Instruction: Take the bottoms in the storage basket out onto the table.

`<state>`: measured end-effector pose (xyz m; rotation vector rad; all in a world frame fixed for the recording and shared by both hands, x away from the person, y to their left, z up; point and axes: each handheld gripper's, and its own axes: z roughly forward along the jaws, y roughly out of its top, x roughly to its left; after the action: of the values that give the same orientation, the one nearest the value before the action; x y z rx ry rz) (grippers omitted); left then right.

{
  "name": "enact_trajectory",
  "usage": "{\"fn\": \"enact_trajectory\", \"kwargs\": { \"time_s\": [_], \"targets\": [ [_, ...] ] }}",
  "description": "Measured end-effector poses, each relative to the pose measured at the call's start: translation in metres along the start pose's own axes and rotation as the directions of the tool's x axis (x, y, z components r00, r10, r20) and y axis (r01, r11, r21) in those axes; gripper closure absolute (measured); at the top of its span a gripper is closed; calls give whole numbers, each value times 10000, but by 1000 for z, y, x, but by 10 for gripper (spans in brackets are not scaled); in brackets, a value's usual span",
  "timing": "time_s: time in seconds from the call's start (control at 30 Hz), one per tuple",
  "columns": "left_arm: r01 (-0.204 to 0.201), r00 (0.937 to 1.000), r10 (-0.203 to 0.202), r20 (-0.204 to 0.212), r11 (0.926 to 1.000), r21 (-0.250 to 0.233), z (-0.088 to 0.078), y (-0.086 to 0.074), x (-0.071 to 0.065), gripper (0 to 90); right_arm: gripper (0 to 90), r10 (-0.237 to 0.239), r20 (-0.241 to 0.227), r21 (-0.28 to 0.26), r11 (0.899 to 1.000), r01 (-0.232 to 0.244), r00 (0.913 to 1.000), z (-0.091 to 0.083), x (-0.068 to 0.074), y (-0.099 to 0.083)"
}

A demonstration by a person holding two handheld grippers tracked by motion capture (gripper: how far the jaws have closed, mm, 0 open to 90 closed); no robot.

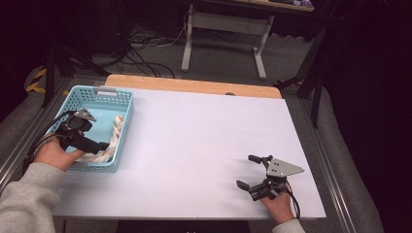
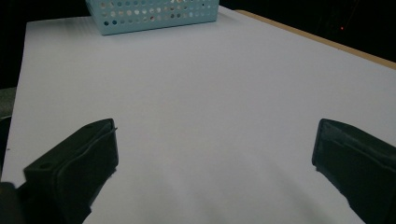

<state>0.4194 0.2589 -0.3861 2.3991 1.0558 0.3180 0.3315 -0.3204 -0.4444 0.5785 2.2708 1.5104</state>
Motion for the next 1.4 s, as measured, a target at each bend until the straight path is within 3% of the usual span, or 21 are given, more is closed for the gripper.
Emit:
{"fn": "enact_trajectory", "kwargs": {
  "time_s": [0.37,0.73,0.83,0.97,1.07,1.2,1.37,1.4],
  "targets": [
    [-424,9983,377,441,9928,1118,16,7,-3,93,15,-21,-2,-3,10000,21,10000,0,0,0],
    [-701,9938,535,971,9817,1770,31,10,-3,128,15,-74,75,85,9999,73,9999,0,1,0],
    [-831,9930,621,1009,9720,2197,34,12,-4,142,15,-80,101,114,9999,79,9999,0,1,0],
    [-902,9907,635,1200,9686,2317,37,13,-4,166,14,-87,132,143,9999,85,9999,0,1,0],
    [-1067,9883,753,1327,9627,2488,39,14,-4,223,14,-86,139,157,9998,84,9999,1,1,0],
    [-1480,9807,1033,1658,9469,2856,43,15,-7,322,15,-86,151,160,9998,84,9998,1,1,0],
    [-1797,9747,1286,1827,9372,2990,45,15,-9,439,15,-85,149,166,9998,83,9999,1,2,0],
    [-1956,9719,1415,1881,9300,3111,46,15,-11,501,15,-88,135,177,9998,86,9999,1,2,0]
  ]
}}
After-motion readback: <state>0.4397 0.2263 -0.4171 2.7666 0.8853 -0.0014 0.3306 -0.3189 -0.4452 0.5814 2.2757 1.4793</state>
